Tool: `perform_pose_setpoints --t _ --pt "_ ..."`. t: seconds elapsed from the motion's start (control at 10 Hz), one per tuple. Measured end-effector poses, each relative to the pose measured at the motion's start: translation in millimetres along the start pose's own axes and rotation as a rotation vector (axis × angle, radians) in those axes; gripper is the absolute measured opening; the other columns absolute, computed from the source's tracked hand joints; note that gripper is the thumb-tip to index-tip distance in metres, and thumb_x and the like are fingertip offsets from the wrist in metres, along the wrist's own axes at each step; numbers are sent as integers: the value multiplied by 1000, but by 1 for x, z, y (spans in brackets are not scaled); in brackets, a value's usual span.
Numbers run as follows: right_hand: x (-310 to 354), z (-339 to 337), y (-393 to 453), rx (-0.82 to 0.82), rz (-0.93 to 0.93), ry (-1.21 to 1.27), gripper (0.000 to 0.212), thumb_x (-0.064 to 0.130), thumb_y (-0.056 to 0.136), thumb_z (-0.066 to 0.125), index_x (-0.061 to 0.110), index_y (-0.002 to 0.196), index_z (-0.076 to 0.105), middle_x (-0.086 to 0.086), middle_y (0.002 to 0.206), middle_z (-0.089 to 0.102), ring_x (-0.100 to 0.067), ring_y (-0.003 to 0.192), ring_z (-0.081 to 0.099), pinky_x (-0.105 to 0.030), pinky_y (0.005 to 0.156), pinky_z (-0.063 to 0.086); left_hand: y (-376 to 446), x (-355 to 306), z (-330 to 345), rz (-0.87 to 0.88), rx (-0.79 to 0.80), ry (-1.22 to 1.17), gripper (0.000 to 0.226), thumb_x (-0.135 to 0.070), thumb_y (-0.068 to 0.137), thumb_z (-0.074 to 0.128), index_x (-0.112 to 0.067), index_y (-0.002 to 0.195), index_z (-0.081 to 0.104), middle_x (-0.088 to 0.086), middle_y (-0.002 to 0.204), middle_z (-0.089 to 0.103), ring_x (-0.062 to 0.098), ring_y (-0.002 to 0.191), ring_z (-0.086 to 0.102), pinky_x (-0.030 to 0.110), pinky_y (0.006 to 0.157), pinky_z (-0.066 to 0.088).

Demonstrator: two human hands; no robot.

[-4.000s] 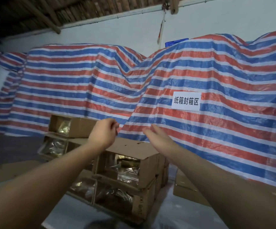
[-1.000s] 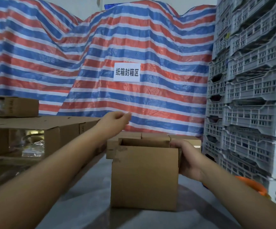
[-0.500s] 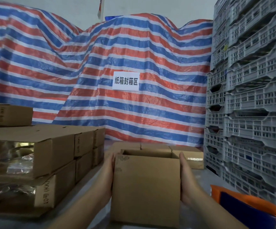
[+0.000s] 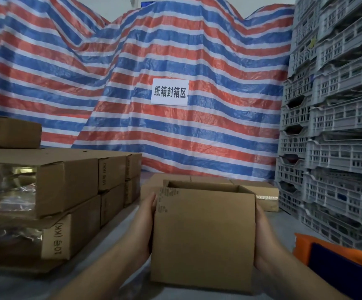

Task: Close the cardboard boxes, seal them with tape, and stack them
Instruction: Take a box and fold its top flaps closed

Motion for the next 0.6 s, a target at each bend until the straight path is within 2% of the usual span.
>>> perform_pose_setpoints --t 0.1,0.2,0.3,0.4,0.5,0.6 --pt "-5 5 -10 19 30 28 75 81 77 54 13 86 82 -18 82 76 -37 70 74 -46 64 58 -4 1 3 36 38 -6 32 -45 102 43 -27 108 69 -6 90 77 11 80 74 29 65 57" --pt "-9 1 -10 -17 53 54 76 83 73 56 13 87 82 -16 79 75 -36 70 72 -48 71 57 -7 -1 2 44 25 -44 29 -45 101 44 -26 110 63 -9 88 76 10 79 74 30 64 58" --pt "-10 4 -9 45 36 46 75 81 77 54 12 85 82 -17 78 75 -36 69 72 -47 68 57 -14 -6 9 29 81 -55 29 -46 101 43 -26 107 64 -9 85 76 9 76 74 32 67 57" --pt "-9 3 -11 35 30 41 75 81 77 55 12 86 82 -17 79 75 -36 71 72 -48 70 57 -13 -4 9 -7 102 -36 30 -39 100 47 -22 94 70 -3 78 75 13 70 72 31 64 54" --pt "-10 1 -8 39 34 43 77 82 77 54 11 90 81 -18 82 75 -37 73 73 -48 69 57 -16 -4 15 -60 171 -75 32 -40 86 58 -16 74 76 6 71 68 18 63 67 33 63 50" --pt "-13 2 -9 28 63 49 79 84 71 58 12 94 81 -17 83 75 -38 75 72 -51 75 56 -19 -4 18 -83 190 -108 29 -40 75 61 -16 65 76 5 63 65 17 56 65 29 55 51"
Point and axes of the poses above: each hand's wrist, its own y-axis towards the middle knuckle, its own z-axis out of the palm, x = y × z, the point moved 9 cm from there along y, towards the middle knuckle
